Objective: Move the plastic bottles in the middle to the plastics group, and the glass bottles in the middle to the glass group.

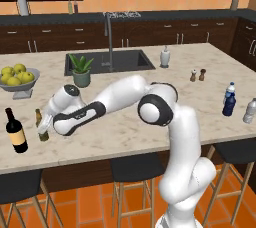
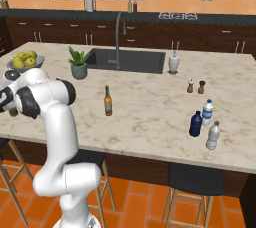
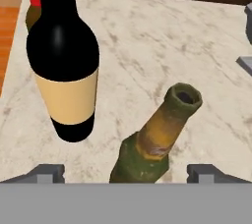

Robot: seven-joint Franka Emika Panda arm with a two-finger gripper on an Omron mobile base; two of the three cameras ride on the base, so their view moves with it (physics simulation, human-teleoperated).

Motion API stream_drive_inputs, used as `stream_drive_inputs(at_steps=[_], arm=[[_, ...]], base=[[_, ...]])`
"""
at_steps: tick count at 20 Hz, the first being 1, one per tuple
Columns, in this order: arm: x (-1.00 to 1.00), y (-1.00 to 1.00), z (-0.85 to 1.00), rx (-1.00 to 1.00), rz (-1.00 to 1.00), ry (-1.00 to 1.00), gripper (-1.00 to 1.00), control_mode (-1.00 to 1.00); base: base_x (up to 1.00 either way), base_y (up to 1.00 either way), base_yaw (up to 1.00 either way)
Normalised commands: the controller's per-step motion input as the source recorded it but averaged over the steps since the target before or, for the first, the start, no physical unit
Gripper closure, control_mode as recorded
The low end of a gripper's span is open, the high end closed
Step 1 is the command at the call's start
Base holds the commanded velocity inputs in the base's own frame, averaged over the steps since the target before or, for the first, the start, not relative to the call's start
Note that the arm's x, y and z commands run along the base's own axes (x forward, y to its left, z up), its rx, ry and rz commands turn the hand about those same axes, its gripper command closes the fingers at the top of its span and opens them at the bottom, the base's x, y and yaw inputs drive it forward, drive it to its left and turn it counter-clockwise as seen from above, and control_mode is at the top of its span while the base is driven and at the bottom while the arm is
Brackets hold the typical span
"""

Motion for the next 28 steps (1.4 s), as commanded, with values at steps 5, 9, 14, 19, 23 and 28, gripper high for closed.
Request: stream_drive_inputs(at_steps=[5,9,14,19,23,28], arm=[[-0.25,-0.5,0.47,0.0,-0.05,0.03,-1.0,-1.0],[-0.41,-0.77,0.23,0.0,-0.1,0.0,-1.0,-1.0],[-0.38,-0.99,0.11,0.0,-0.11,0.01,-1.0,-1.0],[-0.2,-1.0,0.14,0.0,-0.12,0.08,-1.0,-1.0],[-0.04,-1.0,0.49,-0.08,-0.12,0.2,-1.0,-1.0],[-0.02,-0.96,0.49,-0.16,-0.14,0.14,-1.0,-1.0]], base=[[0.0,0.0,0.0],[0.0,0.0,0.0],[0.0,0.0,0.0],[0.0,0.0,0.0],[0.0,0.0,0.0],[0.0,0.0,0.0]])
